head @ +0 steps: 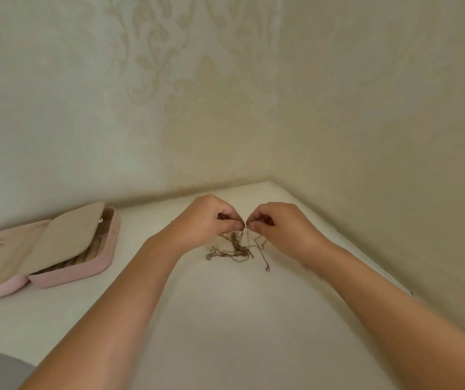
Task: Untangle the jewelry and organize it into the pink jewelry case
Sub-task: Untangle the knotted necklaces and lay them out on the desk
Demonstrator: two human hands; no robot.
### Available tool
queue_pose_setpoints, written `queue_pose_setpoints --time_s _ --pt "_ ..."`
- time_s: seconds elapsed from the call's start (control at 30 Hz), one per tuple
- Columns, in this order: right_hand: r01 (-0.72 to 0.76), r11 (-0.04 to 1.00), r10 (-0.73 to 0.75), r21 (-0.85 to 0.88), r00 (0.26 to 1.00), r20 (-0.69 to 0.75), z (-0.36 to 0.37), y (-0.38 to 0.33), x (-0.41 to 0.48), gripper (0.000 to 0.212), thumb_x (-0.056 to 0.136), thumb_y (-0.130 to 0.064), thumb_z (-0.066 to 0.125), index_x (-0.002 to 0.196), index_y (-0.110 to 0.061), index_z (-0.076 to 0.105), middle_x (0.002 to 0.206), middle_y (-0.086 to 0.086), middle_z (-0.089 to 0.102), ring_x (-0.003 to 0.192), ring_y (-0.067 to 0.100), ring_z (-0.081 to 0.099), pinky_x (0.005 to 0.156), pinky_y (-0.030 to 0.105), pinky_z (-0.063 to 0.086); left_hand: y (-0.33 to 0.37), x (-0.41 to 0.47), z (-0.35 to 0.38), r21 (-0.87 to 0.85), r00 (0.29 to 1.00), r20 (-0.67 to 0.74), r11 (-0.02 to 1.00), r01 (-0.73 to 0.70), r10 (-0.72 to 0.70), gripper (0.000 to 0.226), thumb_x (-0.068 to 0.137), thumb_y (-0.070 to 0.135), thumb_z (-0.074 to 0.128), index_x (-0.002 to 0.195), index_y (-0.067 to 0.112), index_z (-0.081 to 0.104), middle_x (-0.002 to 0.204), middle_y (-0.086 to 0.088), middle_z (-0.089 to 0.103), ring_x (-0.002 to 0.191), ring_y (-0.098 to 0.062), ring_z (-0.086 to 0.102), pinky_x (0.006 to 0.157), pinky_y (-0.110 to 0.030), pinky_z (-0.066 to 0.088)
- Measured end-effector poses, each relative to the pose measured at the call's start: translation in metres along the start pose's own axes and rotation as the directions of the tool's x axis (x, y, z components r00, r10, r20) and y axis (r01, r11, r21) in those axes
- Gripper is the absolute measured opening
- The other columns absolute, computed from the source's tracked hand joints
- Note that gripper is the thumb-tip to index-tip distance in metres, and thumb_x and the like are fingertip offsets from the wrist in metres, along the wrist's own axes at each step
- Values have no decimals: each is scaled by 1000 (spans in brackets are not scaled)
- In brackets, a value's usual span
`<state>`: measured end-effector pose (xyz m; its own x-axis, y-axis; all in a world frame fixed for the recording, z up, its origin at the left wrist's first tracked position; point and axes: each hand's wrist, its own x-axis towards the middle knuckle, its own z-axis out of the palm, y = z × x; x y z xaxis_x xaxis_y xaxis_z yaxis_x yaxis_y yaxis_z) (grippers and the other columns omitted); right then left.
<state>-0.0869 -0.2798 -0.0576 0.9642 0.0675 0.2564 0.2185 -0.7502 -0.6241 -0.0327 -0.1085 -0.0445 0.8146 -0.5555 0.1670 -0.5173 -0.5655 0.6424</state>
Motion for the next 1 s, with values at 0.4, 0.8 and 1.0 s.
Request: queue_pose_setpoints --time_s 0.4,0.8,1.0 --pt "-31 965 51 262 996 -69 -19 4 0 4 81 -24 76 83 -20 75 44 -12 30 40 6 29 43 13 25 -8 -10 -4 -171 1000 2 985 28 -28 20 96 19 56 91 32 70 93 3 70 66 0 63 72 -29 44" --pt "-33 939 84 341 987 -137 -33 7 0 12 88 -23 67 82 -15 72 56 -4 43 50 6 35 53 18 32 -9 -18 -14 -410 973 231 909 82 16 21 97 8 51 90 13 70 77 -3 56 67 -8 52 69 -19 50" --pt "-163 481 101 861 986 130 -19 -1 1 21 99 -14 45 84 -9 58 89 6 70 89 18 67 86 33 53 -8 -12 -9 -594 985 171 801 75 34 16 93 16 52 86 9 64 86 -3 62 85 -14 57 78 -24 50"
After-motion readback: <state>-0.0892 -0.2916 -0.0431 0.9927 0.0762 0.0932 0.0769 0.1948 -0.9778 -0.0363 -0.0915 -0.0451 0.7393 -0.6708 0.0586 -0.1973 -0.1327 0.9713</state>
